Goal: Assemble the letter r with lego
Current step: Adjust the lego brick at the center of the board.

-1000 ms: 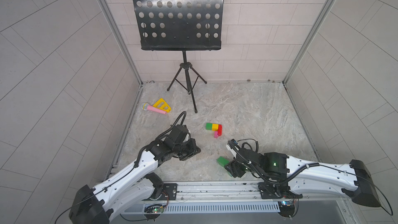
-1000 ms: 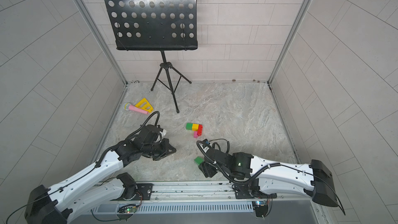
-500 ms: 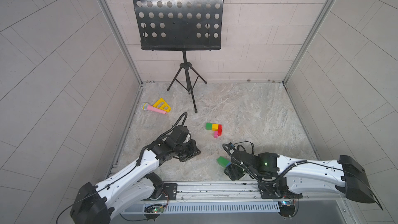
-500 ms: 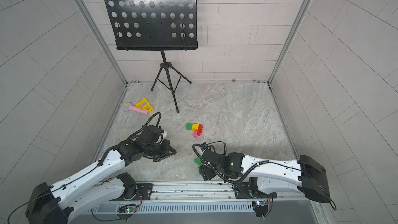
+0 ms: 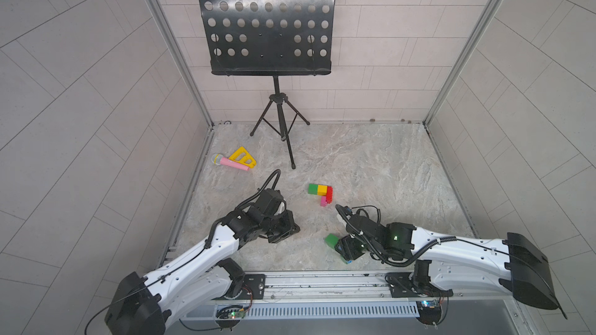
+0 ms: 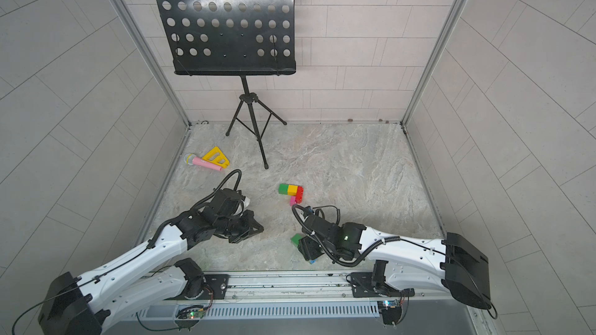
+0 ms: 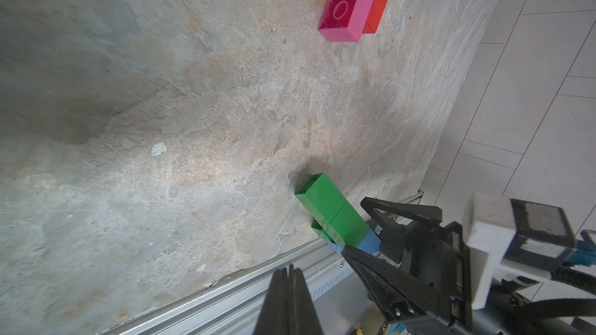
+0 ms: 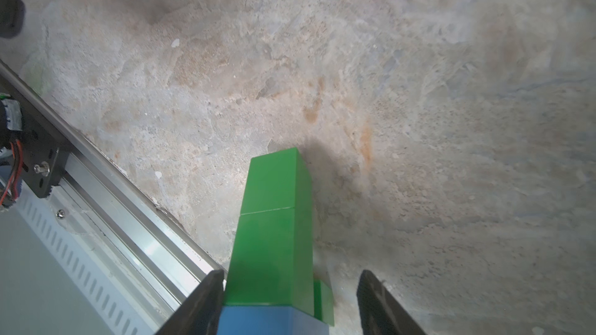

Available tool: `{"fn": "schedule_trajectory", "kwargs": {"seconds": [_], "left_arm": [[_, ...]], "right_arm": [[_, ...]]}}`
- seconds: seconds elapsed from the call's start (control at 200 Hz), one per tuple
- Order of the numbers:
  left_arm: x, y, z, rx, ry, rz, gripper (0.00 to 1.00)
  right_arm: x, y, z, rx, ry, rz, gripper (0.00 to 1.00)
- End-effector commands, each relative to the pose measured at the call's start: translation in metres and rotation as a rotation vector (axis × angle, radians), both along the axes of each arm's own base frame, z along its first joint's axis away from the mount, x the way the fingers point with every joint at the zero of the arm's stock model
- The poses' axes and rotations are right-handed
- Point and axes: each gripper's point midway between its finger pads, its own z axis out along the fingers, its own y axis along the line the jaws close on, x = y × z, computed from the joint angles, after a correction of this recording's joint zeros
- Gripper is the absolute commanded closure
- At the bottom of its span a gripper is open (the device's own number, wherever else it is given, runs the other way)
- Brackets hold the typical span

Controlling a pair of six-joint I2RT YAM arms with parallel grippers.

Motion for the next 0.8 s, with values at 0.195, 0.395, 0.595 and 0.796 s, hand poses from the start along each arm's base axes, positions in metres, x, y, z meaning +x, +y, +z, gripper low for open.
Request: {"fn": "schedule_trajectory", "kwargs": {"seconds": [0.195, 0.395, 0.595, 0.796], "left_arm": [[-0.0022, 0.0024, -0.0066, 0.012, 0.007, -0.004, 1.0], [-0.0013, 0.0008, -0.0073, 0.008, 0.007, -0.005, 1.0], [-0.0024, 0.0015, -0.0079, 0.008, 0.011, -0.005, 1.0], [-0.0032, 0.002, -0.0088, 0.009, 0.013, -0.006, 1.0]], "right_arm": [[-0.0055, 0.0048, -0.0041, 0.002, 0.045, 0.022, 0.33], [-0.004, 0.0066, -0.0073, -0.001, 0.047, 0.016, 0.33], [-0.0005, 0.0097, -0.0093, 0.003, 0.048, 0.001, 0.4], [0.0031, 0.0109, -0.0087, 0.019, 0.047, -0.013, 0.46]]}}
